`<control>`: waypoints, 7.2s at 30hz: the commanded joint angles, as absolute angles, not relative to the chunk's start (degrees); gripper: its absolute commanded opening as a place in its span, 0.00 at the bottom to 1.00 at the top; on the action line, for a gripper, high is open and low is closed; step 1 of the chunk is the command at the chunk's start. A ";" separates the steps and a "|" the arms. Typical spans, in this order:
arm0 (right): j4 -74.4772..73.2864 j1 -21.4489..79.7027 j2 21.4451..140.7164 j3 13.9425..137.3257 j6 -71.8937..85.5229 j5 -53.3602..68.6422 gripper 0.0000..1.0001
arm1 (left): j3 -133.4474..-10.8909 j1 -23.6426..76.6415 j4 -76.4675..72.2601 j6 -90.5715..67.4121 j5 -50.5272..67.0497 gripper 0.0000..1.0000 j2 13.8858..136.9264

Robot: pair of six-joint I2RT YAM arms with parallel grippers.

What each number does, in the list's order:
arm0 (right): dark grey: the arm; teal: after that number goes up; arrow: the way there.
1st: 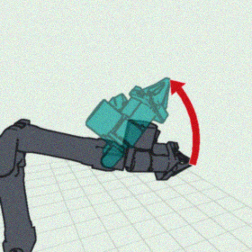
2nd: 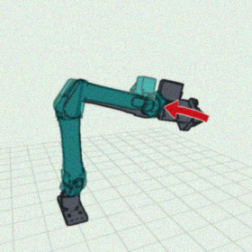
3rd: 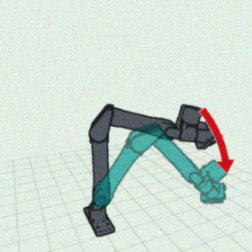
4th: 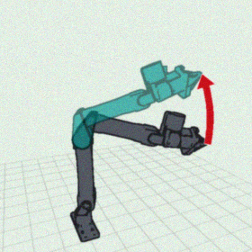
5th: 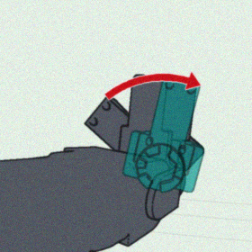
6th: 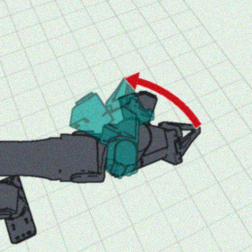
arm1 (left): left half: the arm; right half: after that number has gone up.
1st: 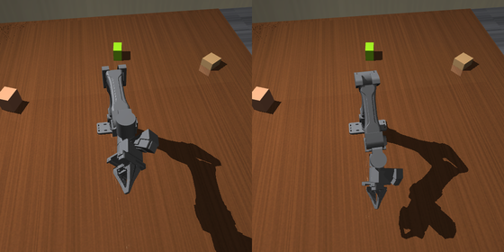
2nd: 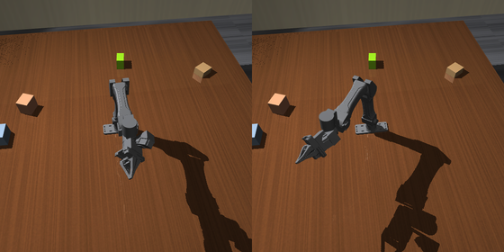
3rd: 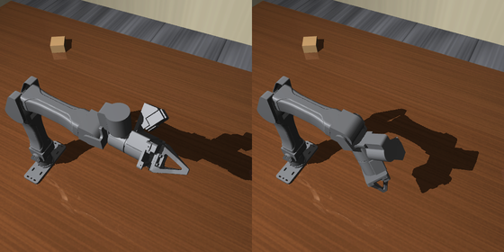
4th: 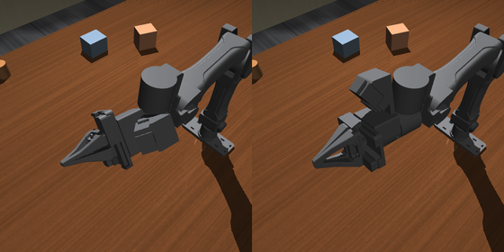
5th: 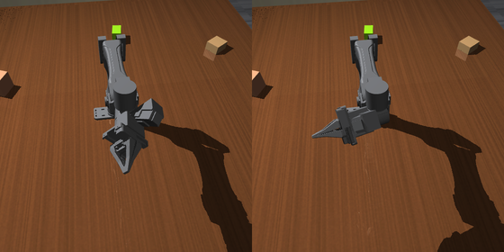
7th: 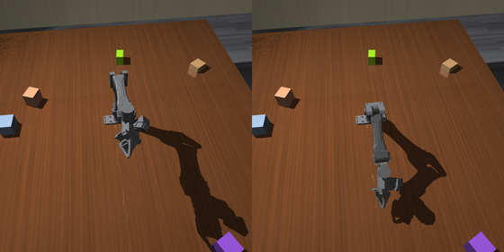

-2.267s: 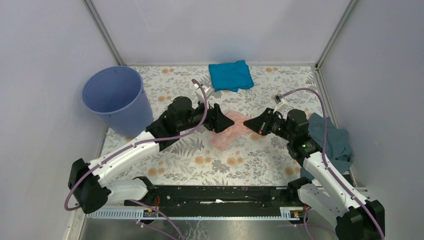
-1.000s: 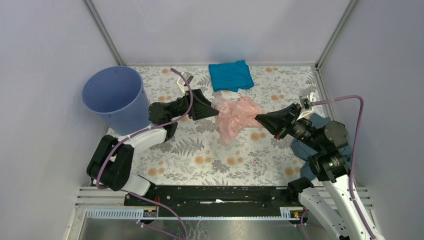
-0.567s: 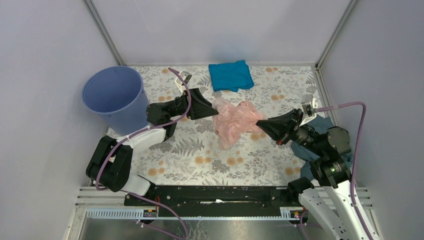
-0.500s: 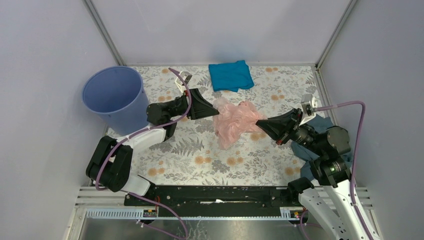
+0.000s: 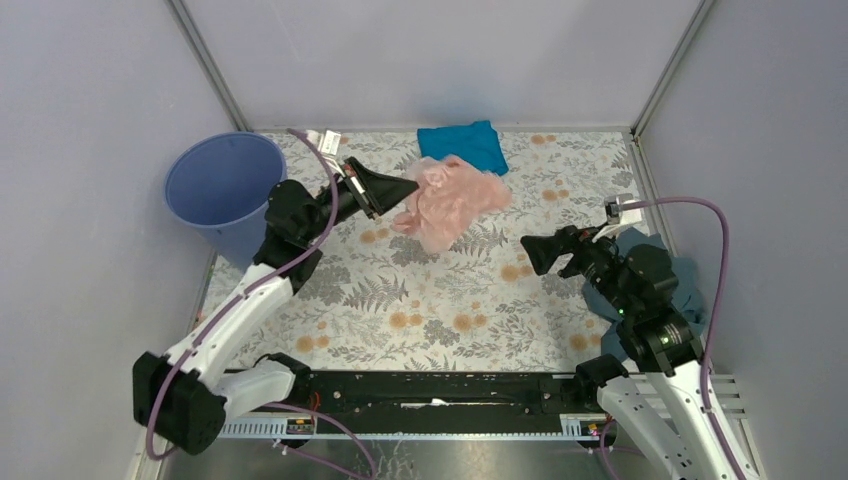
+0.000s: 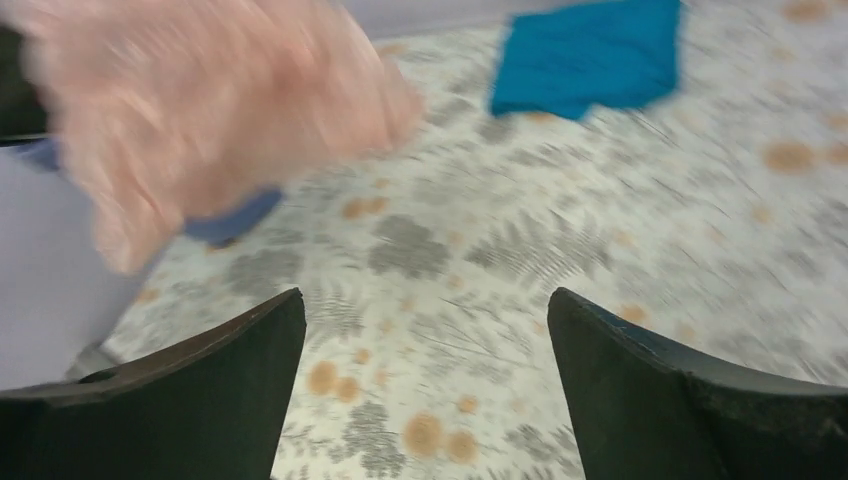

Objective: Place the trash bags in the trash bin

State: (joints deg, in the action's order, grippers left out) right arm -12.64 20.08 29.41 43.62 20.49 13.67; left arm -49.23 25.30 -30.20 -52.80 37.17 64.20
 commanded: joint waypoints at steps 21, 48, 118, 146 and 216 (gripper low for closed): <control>22.04 29.81 69.33 43.91 47.91 29.94 0.91 | -52.86 25.21 -14.49 -42.67 31.87 0.00 68.04; -16.25 17.88 55.89 41.38 18.40 8.34 0.19 | -48.39 18.83 -32.81 -55.43 43.20 0.00 69.48; -3.04 7.20 61.05 38.29 38.00 50.02 0.00 | -56.14 30.12 -11.98 -45.73 41.70 0.99 89.46; -24.01 14.85 54.94 48.09 25.32 38.00 0.00 | -64.97 34.80 11.05 -26.18 14.15 0.01 80.51; -12.35 23.44 50.82 45.65 24.43 19.49 0.00 | -59.52 40.65 30.39 -37.06 4.16 0.11 53.16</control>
State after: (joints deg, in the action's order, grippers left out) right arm -12.40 23.42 52.64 44.01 25.06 20.51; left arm -57.28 40.86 27.55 -35.09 6.50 52.93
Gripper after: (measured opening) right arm 0.011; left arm 0.052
